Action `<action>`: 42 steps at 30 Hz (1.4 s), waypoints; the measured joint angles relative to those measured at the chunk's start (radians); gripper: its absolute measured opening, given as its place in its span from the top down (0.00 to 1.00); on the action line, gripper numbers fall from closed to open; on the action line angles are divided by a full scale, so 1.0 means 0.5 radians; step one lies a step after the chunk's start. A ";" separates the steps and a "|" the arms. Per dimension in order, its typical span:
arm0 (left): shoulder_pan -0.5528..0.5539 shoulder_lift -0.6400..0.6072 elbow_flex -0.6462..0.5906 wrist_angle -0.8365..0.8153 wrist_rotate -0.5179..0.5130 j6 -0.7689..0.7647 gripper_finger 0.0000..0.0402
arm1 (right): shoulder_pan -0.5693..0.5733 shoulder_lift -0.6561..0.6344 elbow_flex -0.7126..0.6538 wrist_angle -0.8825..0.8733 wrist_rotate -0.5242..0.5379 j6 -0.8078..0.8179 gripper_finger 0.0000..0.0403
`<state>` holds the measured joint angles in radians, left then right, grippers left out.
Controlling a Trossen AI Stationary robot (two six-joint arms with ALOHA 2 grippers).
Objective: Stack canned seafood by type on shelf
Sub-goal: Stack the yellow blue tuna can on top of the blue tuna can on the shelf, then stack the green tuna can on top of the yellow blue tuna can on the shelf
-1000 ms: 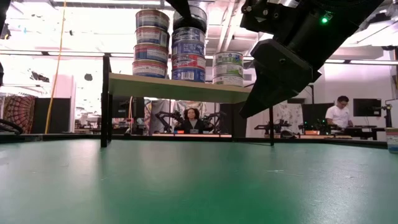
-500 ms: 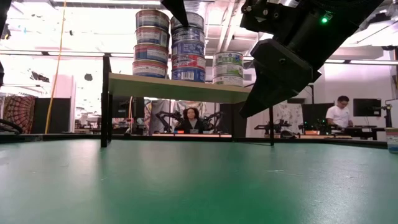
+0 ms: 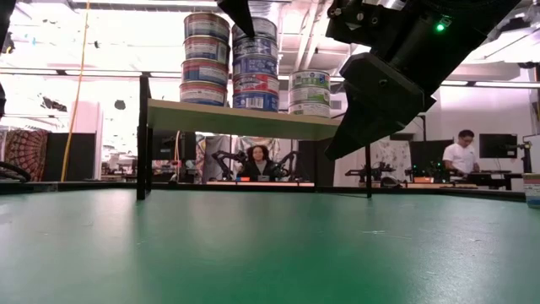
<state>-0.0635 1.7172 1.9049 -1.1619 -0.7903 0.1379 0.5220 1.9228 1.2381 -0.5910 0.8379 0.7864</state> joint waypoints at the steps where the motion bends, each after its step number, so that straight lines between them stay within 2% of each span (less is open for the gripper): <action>1: 0.000 -0.006 -0.001 -0.004 -0.011 0.001 0.51 | 0.000 0.000 0.000 0.000 0.000 0.000 0.46; 9: -0.001 -0.051 0.065 -0.007 0.031 -0.050 0.51 | 0.000 0.000 0.000 0.003 0.000 0.000 0.46; 13: -0.018 -0.048 0.138 -0.013 0.124 -0.068 0.51 | 0.001 0.000 0.000 0.001 -0.001 0.000 0.46; 15: -0.043 -0.050 0.173 0.000 0.242 -0.077 0.51 | 0.002 0.000 0.000 -0.008 -0.004 0.000 0.46; 19: -0.152 -0.048 0.173 0.055 0.647 -0.075 0.51 | 0.014 0.000 0.000 -0.066 -0.013 0.005 0.46; 21: -0.247 -0.030 0.124 0.080 0.738 -0.023 0.52 | 0.026 -0.006 0.000 -0.133 -0.034 0.029 0.46; 25: -0.447 -0.022 -0.116 0.137 0.755 0.047 0.53 | 0.085 -0.067 -0.001 -0.352 -0.064 0.192 0.46; 30: -0.655 -0.073 -0.514 0.428 0.914 -0.040 0.55 | 0.214 -0.200 -0.001 -0.711 -0.066 0.480 0.46; 34: -0.771 -0.137 -0.868 0.675 0.994 -0.117 0.55 | 0.270 -0.325 -0.001 -0.845 -0.194 0.573 0.46; 38: -0.840 -0.249 -1.231 1.017 1.009 -0.211 0.55 | 0.223 -0.424 -0.001 -0.861 -0.445 0.455 0.46; 42: -0.913 -0.357 -1.569 1.409 1.056 -0.289 0.55 | 0.086 -0.466 -0.001 -0.899 -0.898 0.310 0.46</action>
<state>-0.5200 1.5389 1.1203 -0.4576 -0.2623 -0.0064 0.5652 1.6899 1.2377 -1.0405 0.3890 0.9416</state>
